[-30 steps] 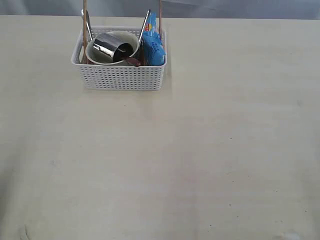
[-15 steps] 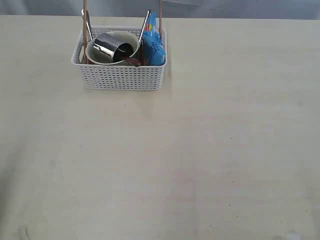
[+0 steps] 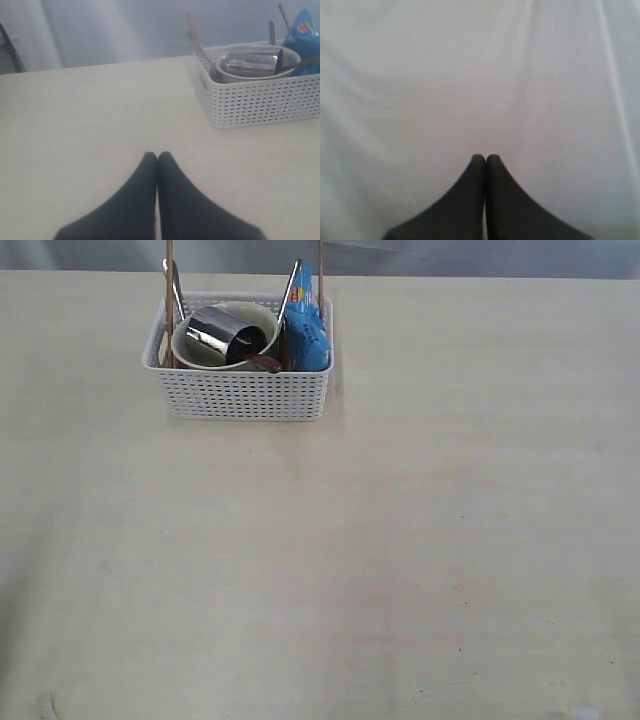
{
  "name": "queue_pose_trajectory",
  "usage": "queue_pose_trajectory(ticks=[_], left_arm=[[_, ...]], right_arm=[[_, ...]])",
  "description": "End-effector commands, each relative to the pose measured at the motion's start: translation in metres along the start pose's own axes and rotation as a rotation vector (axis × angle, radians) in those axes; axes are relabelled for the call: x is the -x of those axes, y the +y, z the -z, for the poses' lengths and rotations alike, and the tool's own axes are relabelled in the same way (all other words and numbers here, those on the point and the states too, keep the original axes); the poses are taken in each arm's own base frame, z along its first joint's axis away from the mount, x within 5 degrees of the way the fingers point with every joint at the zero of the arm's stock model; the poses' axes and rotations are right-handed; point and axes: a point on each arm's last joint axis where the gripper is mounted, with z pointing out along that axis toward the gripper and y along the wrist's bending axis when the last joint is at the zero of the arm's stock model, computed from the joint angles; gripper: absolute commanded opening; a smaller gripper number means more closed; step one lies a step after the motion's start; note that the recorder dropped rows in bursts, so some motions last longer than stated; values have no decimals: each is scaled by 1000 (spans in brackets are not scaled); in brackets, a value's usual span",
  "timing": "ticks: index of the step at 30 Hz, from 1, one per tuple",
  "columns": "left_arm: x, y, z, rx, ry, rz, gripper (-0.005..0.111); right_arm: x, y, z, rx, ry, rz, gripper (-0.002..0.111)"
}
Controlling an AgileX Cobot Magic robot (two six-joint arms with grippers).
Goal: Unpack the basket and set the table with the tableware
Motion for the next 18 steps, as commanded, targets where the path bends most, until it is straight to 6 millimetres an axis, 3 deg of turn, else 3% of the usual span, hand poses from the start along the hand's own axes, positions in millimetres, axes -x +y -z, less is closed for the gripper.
queue_pose_trajectory(ticks=[1, 4, 7, 10, 18], left_arm=[[-1, 0, 0, 1, -2, 3, 0], [-1, 0, 0, 1, -2, 3, 0], [-1, 0, 0, 1, -2, 3, 0], [-1, 0, 0, 1, -2, 3, 0], [-1, 0, 0, 1, -2, 3, 0]], right_arm=[[-22, -9, -76, -84, 300, 44, 0], [-31, -11, -113, -93, 336, 24, 0], [-40, -13, -130, -109, 375, -16, 0], [-50, -8, -140, -91, 459, 56, 0], [-81, 50, -165, 162, 882, 350, 0]])
